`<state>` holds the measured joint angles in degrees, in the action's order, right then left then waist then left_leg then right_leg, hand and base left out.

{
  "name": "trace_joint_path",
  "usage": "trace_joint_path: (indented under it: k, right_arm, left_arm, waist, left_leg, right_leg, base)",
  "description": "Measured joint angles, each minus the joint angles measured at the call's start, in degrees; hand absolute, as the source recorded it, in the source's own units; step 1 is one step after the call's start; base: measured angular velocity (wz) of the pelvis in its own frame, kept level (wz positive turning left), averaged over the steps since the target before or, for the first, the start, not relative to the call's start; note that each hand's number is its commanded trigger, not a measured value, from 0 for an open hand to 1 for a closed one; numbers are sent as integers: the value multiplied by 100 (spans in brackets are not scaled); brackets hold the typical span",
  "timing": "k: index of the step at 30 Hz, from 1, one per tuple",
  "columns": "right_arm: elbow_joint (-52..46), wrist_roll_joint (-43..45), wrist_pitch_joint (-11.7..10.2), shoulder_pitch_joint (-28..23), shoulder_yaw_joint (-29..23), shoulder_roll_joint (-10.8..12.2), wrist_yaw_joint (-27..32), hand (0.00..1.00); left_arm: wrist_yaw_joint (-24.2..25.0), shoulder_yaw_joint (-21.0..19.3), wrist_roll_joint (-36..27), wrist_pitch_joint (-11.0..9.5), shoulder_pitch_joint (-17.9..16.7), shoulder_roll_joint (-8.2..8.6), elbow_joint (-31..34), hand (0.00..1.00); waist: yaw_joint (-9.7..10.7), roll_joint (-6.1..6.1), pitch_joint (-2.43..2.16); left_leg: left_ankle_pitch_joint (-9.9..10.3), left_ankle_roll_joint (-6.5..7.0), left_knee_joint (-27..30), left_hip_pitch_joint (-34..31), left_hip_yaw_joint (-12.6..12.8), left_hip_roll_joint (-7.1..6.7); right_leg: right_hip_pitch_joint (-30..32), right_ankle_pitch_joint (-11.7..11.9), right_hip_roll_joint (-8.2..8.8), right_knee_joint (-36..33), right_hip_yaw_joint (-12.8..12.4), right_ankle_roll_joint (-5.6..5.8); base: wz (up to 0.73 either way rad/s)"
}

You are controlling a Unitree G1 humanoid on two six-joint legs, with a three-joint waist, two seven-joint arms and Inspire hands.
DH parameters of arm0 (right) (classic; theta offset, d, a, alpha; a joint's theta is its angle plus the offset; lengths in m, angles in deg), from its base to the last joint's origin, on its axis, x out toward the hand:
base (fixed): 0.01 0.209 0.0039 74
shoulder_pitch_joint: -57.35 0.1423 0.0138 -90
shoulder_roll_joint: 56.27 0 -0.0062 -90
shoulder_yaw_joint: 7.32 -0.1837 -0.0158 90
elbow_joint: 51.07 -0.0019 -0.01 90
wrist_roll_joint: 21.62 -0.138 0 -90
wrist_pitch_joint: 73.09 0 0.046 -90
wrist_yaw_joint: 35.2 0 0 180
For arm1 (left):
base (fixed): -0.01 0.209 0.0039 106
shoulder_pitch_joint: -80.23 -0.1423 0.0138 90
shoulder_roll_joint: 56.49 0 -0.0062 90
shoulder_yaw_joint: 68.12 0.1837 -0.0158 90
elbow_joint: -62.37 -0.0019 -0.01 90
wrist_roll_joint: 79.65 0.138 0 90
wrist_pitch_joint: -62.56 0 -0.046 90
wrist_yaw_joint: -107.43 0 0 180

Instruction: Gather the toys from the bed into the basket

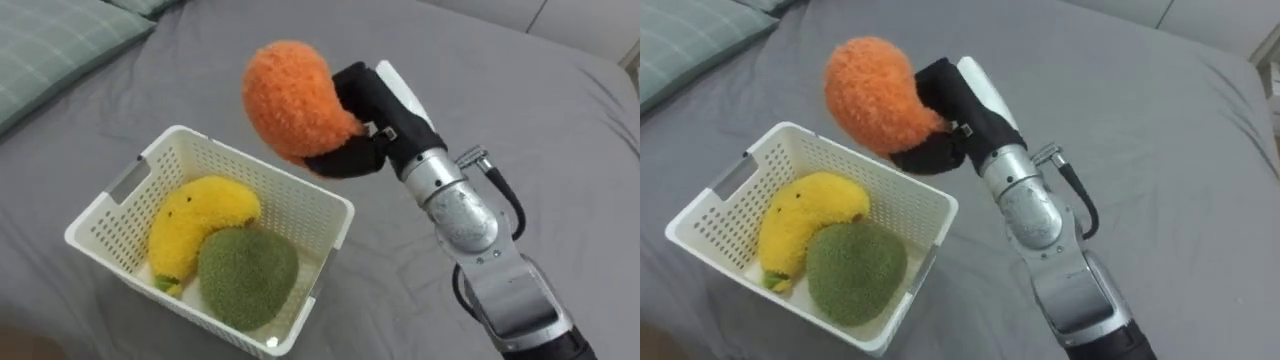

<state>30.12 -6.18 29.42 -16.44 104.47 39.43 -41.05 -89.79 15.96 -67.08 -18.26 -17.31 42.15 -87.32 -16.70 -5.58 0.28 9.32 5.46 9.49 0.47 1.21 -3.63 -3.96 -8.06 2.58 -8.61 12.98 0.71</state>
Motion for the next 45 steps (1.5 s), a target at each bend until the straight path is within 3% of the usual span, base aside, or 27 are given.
trace_joint_path:
  k: [1, 9, 14, 28, 45]
  right_arm:
    - [1, 145, 19, 31, 82, 61, -99, 0]
    - [276, 155, 131, 115, 485, 297, -363, 0]
    - [971, 161, 139, 119, 544, 389, -362, 0]
    - [1415, 243, 144, 120, 546, 365, -363, 0]
    - [1413, 329, 127, 118, 328, 311, -346, 0]
  left_arm:
    - [4, 1, 85, 35, 28, 0, -9, 0]
    - [29, 64, 94, 160, 31, 5, -1, 0]
    - [-12, 284, 112, 206, 41, -8, 48, 0]
    - [54, 255, 158, 241, 191, -14, -2, 0]
    - [208, 37, 156, 161, 233, 29, 3, 0]
  waist:
    - [-85, 2, 2]
    - [-263, -6, 39]
    - [-325, 37, 97]
    - [-228, -25, 68]
    - [-171, -13, 78]
  left_leg:
    - [0, 0, 0, 5, -1, 0]
    - [-4, 5, 71, -101, -207, -39]
    - [-2, 7, 144, -193, -233, -56]
    - [-7, 12, 128, -195, -233, -61]
    - [-8, 13, 144, -190, -236, -63]
  right_leg:
    - [-6, 0, 0, 2, 2, 0]
    - [-21, -1, 34, 1, 262, 3]
    - [24, -2, 48, -2, 294, 4]
    - [52, -3, 44, 5, 288, 6]
    - [41, -3, 48, 4, 268, 6]
  base:
    - [4]
    - [14]
    - [3]
    - [0]
    - [0]
